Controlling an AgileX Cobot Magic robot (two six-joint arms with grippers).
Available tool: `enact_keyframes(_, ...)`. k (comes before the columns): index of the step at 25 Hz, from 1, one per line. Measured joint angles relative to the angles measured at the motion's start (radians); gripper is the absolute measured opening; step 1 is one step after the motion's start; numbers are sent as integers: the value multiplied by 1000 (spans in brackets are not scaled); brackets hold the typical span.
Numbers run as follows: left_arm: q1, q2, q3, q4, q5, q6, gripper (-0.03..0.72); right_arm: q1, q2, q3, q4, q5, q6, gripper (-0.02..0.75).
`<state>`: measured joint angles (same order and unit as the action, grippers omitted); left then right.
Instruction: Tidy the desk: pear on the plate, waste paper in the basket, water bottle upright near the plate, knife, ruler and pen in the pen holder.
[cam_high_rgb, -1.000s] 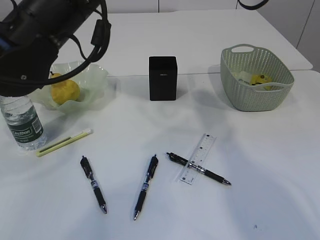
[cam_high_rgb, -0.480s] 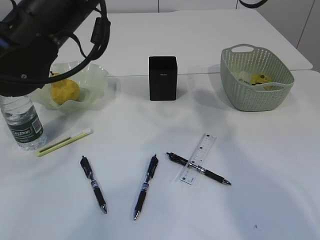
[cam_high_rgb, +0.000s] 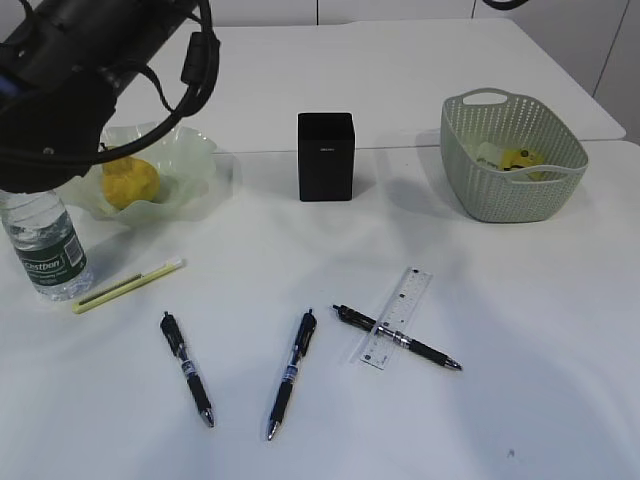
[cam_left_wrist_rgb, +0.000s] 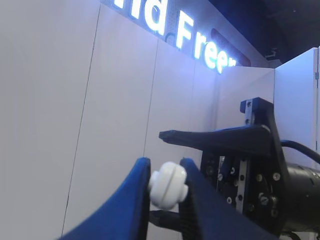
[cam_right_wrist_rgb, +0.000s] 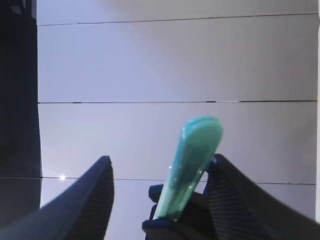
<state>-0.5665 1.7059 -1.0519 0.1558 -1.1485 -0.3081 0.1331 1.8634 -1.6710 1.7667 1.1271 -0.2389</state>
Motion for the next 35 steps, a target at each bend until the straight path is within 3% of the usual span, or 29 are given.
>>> enact_keyframes(8,0,0,0,-30,2,0,102,-32,0,0,0,40,-41,471)
enact_keyframes(18,0,0,0,-42,2,13,102,-160,0,0,-2,61,-87,472)
enact_keyframes(22,0,0,0,-48,3,13,102,-216,0,0,-61,61,-115,472)
enact_keyframes(29,0,0,0,-50,4,13,101,-242,0,0,-434,29,-94,472)
enact_keyframes(35,0,0,0,-50,4,15,101,-242,0,0,-892,15,11,472)
